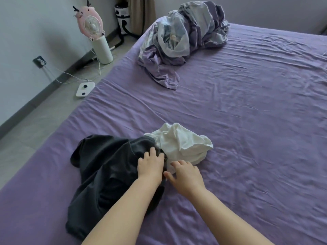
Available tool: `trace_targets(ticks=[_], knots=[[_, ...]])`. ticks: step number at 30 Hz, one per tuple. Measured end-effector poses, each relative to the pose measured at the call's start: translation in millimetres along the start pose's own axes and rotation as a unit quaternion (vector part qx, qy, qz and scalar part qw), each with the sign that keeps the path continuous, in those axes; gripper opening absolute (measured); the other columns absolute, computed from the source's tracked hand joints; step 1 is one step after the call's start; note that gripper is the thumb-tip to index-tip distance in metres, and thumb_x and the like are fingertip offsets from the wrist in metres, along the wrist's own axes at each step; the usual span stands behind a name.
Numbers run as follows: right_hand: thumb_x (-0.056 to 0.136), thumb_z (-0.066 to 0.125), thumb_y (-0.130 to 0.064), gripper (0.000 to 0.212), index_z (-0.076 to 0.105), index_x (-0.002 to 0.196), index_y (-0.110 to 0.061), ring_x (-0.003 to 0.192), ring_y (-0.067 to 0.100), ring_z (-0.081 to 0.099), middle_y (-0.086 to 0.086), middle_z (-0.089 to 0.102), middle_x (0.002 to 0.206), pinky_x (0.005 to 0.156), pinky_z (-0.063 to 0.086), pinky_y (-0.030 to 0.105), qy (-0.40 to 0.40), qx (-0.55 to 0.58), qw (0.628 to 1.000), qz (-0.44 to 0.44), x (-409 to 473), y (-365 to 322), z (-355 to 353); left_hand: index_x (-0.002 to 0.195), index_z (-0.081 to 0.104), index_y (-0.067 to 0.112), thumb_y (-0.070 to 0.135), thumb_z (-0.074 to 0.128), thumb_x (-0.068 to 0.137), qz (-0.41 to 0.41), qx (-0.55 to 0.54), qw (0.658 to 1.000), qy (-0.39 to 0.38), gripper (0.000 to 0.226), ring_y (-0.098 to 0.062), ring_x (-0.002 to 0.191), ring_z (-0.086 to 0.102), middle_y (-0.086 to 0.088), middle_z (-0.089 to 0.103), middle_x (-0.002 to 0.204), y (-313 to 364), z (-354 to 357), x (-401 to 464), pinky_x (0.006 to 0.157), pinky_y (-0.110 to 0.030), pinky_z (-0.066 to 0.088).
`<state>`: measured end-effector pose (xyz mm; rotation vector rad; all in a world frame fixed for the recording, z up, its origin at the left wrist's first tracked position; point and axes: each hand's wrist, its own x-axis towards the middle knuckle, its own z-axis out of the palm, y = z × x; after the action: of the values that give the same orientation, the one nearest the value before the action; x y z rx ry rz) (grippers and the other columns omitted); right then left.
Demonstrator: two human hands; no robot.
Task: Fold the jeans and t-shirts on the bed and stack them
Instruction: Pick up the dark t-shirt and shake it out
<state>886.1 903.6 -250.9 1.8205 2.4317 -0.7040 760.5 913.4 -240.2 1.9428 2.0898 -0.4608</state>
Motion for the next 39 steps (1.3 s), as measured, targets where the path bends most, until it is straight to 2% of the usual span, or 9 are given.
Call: trace_targets(ticks=[2, 4, 10, 17, 21, 25, 28, 34, 39], knots=[[0.091, 0.041, -0.054, 0.047, 0.05, 0.124, -0.021, 0.116, 0.023, 0.048, -0.001, 0.054, 0.127, 0.092, 0.039, 0.038, 0.005, 0.013, 1.0, 0.002, 0.6, -2.5, 4.0, 0.118, 0.051, 0.017, 0.015, 0.054, 0.09, 0.012, -0.017, 0.999, 0.028, 0.028, -0.026, 0.113, 0.05, -0.007, 0.05, 0.126, -7.1, 2.4, 1.4, 0.09, -0.036, 0.039], [0.091, 0.043, -0.052, 0.049, 0.046, 0.13, -0.021, 0.119, 0.022, 0.046, -0.001, 0.052, 0.131, 0.094, 0.04, 0.038, 0.006, 0.033, 0.999, 0.009, -1.6, 2.6, 4.2, 0.112, 0.057, 0.015, 0.013, 0.048, 0.092, 0.007, -0.113, 0.992, 0.053, 0.022, -0.027, 0.106, 0.056, -0.006, 0.058, 0.116, -12.9, -1.6, 0.7, 0.085, -0.036, 0.042], [0.088, 0.054, -0.05, 0.067, 0.032, 0.143, -0.019, 0.13, 0.014, 0.04, -0.003, 0.043, 0.143, 0.103, 0.039, 0.032, 0.015, 0.182, 0.983, 0.023, -19.6, 8.0, -37.9, 0.107, 0.063, 0.011, 0.02, 0.056, 0.091, 0.059, -0.365, 0.927, 0.062, 0.02, -0.025, 0.102, 0.06, -0.009, 0.066, 0.108, -0.9, -75.1, -13.3, 0.089, -0.035, 0.046], [0.084, 0.064, -0.039, 0.054, 0.048, 0.133, -0.02, 0.112, 0.006, 0.053, -0.009, 0.055, 0.128, 0.094, 0.046, 0.03, 0.115, 0.341, 0.932, 0.035, -71.7, 0.2, -135.8, 0.095, 0.064, 0.013, 0.02, 0.063, 0.088, 0.107, -0.5, 0.851, 0.117, 0.01, -0.015, 0.086, 0.061, 0.003, 0.062, 0.085, 32.3, -192.4, -58.4, 0.077, -0.024, 0.045], [0.088, 0.062, -0.026, 0.037, 0.057, 0.124, -0.019, 0.11, 0.011, 0.057, -0.008, 0.061, 0.12, 0.094, 0.047, 0.031, 0.132, 0.318, 0.938, 0.038, -116.8, 9.5, -182.4, 0.099, 0.066, 0.009, 0.02, 0.068, 0.085, 0.086, -0.576, 0.8, 0.146, 0.018, -0.014, 0.077, 0.059, -0.006, 0.066, 0.086, 53.4, -255.5, -93.0, 0.075, -0.027, 0.048], [0.083, 0.056, -0.016, 0.026, 0.062, 0.106, -0.027, 0.093, 0.01, 0.061, -0.012, 0.067, 0.099, 0.081, 0.05, 0.028, 0.168, 0.324, 0.931, 0.02, -170.9, 14.9, -218.8, 0.095, 0.067, 0.009, 0.021, 0.071, 0.082, 0.067, -0.613, 0.767, 0.18, 0.019, -0.025, 0.092, 0.064, -0.011, 0.07, 0.097, 83.4, -311.2, -133.9, 0.084, -0.037, 0.052], [0.088, 0.057, -0.019, 0.012, 0.064, 0.098, -0.021, 0.094, 0.014, 0.058, -0.004, 0.064, 0.096, 0.076, 0.045, 0.025, 0.227, 0.258, 0.938, 0.035, -202.5, 28.9, -249.7, 0.084, 0.063, 0.013, 0.02, 0.073, 0.08, 0.046, -0.638, 0.744, 0.191, 0.013, -0.031, 0.095, 0.064, -0.013, 0.068, 0.094, 106.6, -346.3, -166.7, 0.086, -0.046, 0.054], [0.093, 0.053, -0.017, 0.014, 0.063, 0.103, -0.014, 0.086, 0.022, 0.062, 0.004, 0.069, 0.091, 0.065, 0.033, 0.022, 0.361, 0.239, 0.9, 0.053, -268.7, 69.1, -349.9, 0.068, 0.059, 0.017, 0.008, 0.07, 0.08, 0.055, -0.647, 0.74, 0.177, 0.019, -0.031, 0.083, 0.064, -0.012, 0.063, 0.08, 137.9, -400.5, -224.3, 0.084, -0.046, 0.056], [0.092, 0.055, -0.016, 0.012, 0.064, 0.099, -0.013, 0.074, 0.013, 0.055, -0.004, 0.062, 0.079, 0.061, 0.029, 0.013, 0.413, 0.239, 0.879, 0.029, -319.4, 91.5, -407.7, 0.076, 0.062, 0.006, -0.008, 0.063, 0.08, 0.086, -0.671, 0.719, 0.156, 0.014, -0.025, 0.074, 0.057, -0.006, 0.055, 0.071, 165.4, -412.7, -264.8, 0.089, -0.046, 0.053]])
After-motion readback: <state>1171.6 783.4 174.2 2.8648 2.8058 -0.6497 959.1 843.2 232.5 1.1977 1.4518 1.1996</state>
